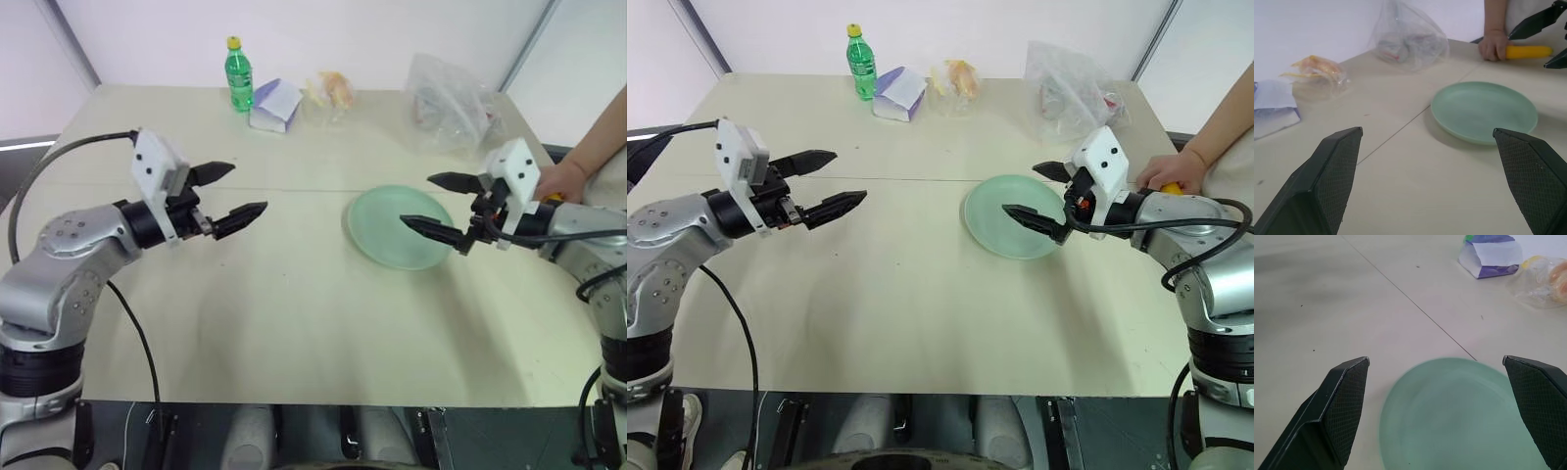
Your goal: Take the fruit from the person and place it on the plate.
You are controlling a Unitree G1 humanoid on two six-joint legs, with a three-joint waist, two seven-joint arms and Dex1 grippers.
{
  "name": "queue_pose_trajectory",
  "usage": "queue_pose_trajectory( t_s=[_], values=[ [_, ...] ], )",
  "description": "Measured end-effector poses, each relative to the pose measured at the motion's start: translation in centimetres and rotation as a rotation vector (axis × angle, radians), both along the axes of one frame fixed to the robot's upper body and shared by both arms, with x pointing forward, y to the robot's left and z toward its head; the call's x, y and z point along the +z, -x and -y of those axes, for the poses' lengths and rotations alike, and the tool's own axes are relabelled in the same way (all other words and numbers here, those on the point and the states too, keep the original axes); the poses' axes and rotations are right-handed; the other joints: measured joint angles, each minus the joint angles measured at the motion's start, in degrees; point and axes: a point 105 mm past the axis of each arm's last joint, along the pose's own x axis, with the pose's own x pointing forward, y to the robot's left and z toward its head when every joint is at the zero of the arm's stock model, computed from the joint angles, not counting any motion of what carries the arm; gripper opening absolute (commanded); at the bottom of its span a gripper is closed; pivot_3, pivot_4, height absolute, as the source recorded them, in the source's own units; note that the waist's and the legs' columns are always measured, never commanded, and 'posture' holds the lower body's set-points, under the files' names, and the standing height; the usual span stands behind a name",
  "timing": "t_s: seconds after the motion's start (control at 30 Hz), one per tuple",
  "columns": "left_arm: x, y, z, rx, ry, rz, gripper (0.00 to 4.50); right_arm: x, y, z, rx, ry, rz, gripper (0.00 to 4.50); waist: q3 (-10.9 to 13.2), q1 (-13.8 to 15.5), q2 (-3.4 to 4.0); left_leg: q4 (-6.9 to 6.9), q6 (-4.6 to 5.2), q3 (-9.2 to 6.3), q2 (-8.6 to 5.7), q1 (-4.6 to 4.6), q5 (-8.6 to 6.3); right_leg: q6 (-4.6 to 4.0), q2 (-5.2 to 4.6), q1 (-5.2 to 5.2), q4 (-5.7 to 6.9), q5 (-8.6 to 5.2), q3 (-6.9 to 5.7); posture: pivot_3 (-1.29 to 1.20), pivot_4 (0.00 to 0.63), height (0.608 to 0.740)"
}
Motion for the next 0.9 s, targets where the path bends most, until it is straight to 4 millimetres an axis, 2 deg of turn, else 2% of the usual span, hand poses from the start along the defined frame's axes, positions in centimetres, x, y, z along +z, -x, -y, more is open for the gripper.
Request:
queue_pose_trajectory(
  t_s=[0.2, 0.9],
  values=[
    [-0.12, -0.22, -0.52, 0.045, 0.017, -0.014, 4.48, 0.05, -0.05, 0.02, 0.0, -0.001, 0.001, 4.5, 0.0, 0.0, 0.0, 0.01, 0.0, -0.01, 0.0, 0.0, 0.0, 0.0, 0.0, 0.0, 0.01, 0.0, 0.0, 0.0, 0.15, 0.731],
    [-0.05, -0.31, -0.46, 0.054, 0.01, 0.0, 4.48, 0.01, -0.07, 0.04, -0.001, -0.001, -0.002, 4.5, 0.0, 0.0, 0.0, 0.01, 0.0, 0.0, 0.0, 0.0, 0.0, 0.0, 0.0, 0.0, 0.01, 0.0, 0.0, 0.0, 0.15, 0.731]
  ],
)
